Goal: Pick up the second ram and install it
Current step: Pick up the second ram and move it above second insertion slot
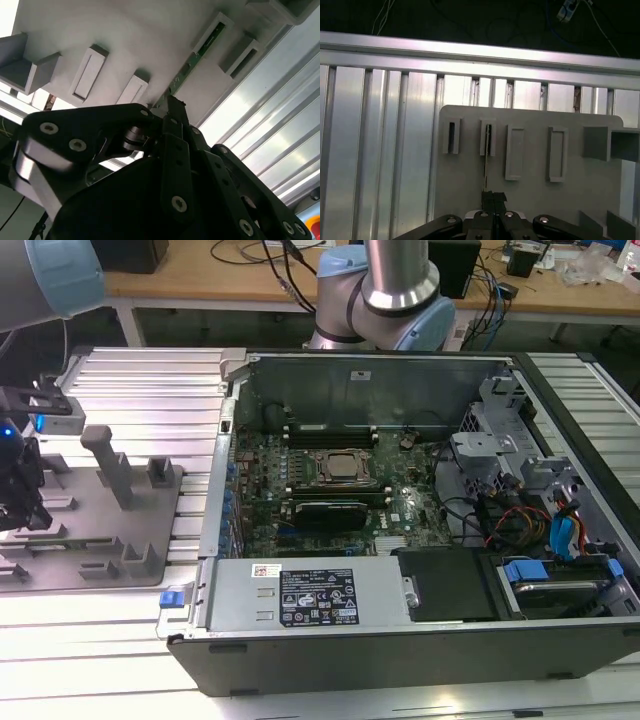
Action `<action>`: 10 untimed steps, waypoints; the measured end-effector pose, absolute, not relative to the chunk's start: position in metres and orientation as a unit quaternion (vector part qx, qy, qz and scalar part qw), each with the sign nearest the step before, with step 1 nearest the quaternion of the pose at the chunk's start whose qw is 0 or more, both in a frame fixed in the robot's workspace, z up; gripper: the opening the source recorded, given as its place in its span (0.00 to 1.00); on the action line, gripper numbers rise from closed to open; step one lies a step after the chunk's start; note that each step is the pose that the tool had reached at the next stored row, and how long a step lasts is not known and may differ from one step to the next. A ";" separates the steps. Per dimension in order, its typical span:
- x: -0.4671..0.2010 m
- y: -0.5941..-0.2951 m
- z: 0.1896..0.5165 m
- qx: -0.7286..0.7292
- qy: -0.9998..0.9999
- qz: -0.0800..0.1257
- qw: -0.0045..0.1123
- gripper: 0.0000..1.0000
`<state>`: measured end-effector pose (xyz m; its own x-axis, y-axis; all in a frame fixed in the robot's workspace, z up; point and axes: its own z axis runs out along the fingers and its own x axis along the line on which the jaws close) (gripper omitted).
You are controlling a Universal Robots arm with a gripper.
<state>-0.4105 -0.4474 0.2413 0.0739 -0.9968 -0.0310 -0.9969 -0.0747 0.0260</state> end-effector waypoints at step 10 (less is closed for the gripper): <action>-0.415 -0.451 0.225 -0.733 0.680 0.020 0.001 0.08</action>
